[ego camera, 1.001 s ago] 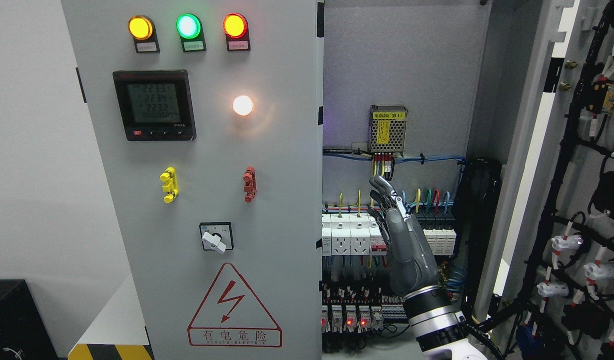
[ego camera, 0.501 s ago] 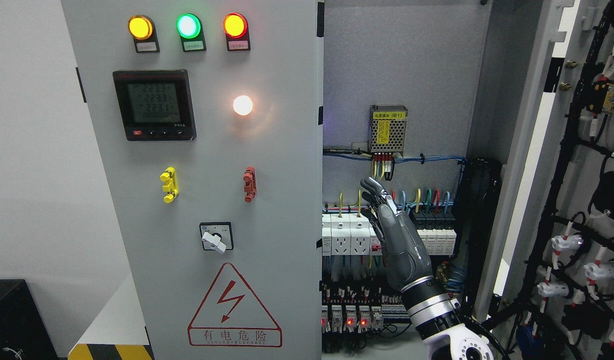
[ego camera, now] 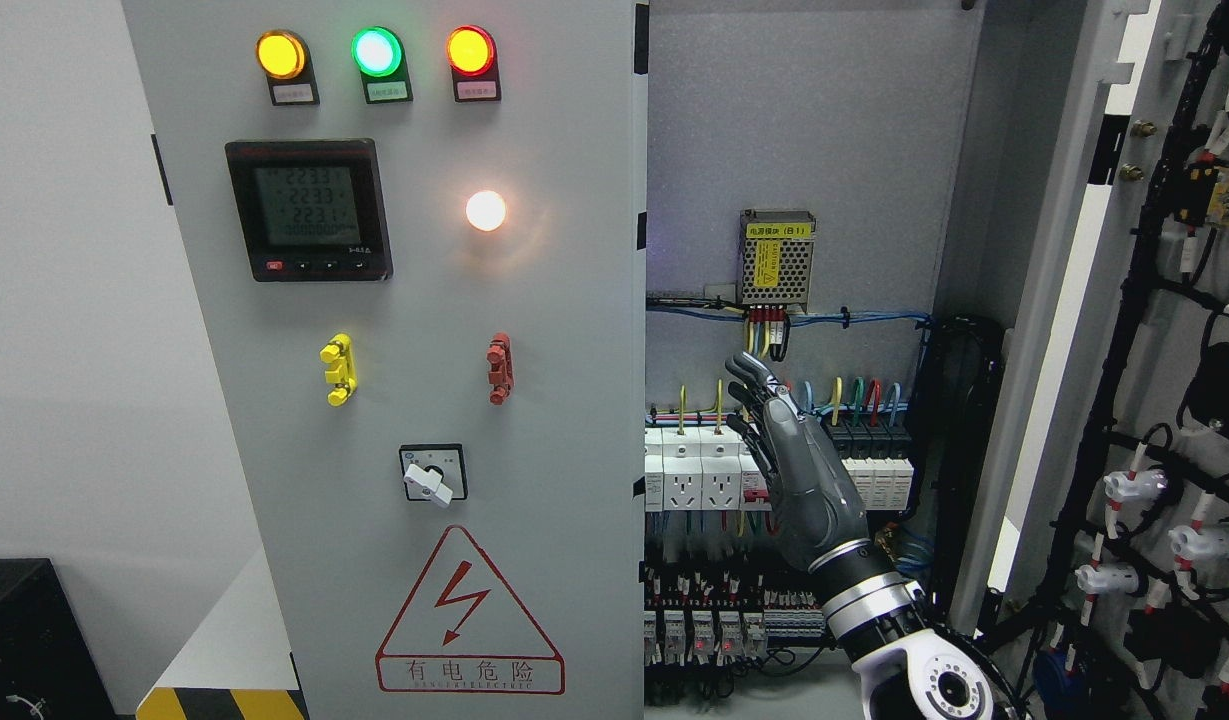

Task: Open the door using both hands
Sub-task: 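Raise the right hand into the cabinet opening near the breakers, then turn the right palm toward the inner edge of the door with indicator lights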

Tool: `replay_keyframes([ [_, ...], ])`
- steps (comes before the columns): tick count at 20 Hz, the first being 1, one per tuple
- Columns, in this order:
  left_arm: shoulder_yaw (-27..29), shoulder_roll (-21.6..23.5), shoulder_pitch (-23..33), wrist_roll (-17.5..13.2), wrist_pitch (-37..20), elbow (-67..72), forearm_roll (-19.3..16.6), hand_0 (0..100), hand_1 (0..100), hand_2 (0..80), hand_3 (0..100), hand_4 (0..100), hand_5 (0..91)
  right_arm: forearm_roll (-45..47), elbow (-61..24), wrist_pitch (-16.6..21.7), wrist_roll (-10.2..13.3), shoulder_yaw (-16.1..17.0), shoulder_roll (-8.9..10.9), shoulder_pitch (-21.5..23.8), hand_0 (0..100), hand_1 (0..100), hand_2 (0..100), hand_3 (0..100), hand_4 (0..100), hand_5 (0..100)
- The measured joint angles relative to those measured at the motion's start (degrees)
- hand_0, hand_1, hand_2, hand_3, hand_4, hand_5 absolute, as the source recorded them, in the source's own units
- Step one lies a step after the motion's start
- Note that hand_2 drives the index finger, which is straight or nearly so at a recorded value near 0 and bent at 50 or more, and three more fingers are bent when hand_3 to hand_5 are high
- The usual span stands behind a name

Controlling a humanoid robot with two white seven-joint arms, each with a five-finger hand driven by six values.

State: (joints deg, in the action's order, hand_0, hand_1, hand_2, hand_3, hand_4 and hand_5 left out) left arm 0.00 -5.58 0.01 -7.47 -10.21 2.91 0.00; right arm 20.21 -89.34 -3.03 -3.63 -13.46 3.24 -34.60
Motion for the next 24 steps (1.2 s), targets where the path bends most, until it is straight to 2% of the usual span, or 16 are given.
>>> replay_keyframes([
  [18, 0.0, -0.1, 0.0, 0.0, 0.0, 0.0, 0.0, 12, 56, 0.0, 0, 0, 0.0, 6.1, 1.4, 0.2, -0.8, -3.7, 2.25, -2.0, 6, 14, 0, 0, 0, 0],
  [24, 0.0, -0.1, 0.0, 0.0, 0.0, 0.0, 0.0, 12, 56, 0.0, 0, 0, 0.0, 7.3, 1.1, 0.1, -3.0, -5.0, 2.81, -2.4, 6, 14, 0, 0, 0, 0],
])
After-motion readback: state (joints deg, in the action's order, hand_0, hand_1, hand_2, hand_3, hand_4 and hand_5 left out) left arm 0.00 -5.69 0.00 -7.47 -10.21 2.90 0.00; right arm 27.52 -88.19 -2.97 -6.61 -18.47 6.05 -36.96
